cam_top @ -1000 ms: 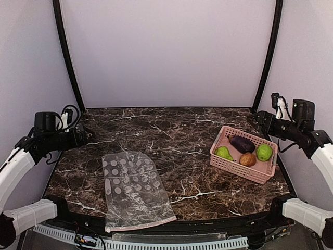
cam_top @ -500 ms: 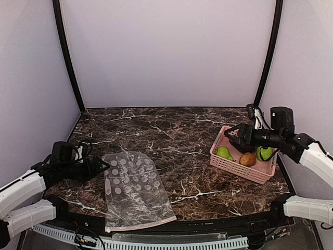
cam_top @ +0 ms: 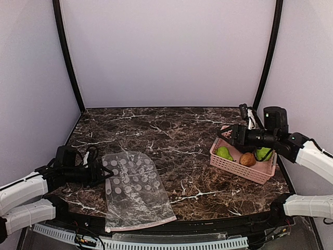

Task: Place the food in the zip-top bag and seal the zipper
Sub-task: Pick up the zipper food storage bag at the corner of the board.

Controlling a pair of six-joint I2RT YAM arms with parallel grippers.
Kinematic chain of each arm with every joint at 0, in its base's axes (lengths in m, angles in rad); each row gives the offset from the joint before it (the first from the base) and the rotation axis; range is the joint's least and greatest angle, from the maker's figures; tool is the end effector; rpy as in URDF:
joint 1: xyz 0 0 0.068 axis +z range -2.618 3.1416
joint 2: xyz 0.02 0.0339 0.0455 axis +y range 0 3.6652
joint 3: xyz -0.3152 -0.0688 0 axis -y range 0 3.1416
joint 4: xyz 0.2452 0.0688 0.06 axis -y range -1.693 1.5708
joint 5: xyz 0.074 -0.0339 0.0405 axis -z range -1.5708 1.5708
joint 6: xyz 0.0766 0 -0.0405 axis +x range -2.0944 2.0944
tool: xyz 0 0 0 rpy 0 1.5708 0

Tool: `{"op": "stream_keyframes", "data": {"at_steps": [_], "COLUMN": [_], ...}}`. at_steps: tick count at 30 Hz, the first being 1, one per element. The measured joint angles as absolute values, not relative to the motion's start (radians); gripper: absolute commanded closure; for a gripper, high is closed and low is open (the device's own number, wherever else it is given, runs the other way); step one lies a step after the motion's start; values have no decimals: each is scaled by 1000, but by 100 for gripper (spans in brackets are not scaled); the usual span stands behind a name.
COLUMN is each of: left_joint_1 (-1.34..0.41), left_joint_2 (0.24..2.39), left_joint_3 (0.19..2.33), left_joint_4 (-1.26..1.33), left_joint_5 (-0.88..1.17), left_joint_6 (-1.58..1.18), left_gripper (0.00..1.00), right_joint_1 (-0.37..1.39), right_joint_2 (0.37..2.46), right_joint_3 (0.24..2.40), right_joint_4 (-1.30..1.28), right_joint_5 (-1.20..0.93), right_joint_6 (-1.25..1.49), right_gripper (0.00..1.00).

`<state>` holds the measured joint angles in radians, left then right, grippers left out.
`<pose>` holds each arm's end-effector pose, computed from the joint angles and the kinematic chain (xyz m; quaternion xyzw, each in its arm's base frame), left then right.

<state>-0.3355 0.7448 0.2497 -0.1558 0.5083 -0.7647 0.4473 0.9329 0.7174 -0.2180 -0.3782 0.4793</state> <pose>0.1243 -0.0828 0.1781 -0.0756 0.8712 -0.4167 0.2485 0.1829 0.1191 0.3119 -0.0880 0.8291 0.3781 0.4024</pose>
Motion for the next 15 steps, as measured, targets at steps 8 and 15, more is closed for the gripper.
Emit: {"op": "stream_keyframes", "data": {"at_steps": [8, 15], "left_joint_1": [-367, -383], "left_joint_2": [785, 790], "left_joint_3": [250, 279], "left_joint_4": [-69, 6], "left_joint_5": [546, 566], "left_joint_6": [-794, -819], "left_gripper": [90, 99], "right_joint_1": [511, 652], "right_joint_2": [954, 1034], "right_joint_3": [717, 718], "right_joint_4": [-206, -163], "right_joint_5": [-361, -310], "right_joint_6": [476, 474], "right_gripper": [2, 2]}}
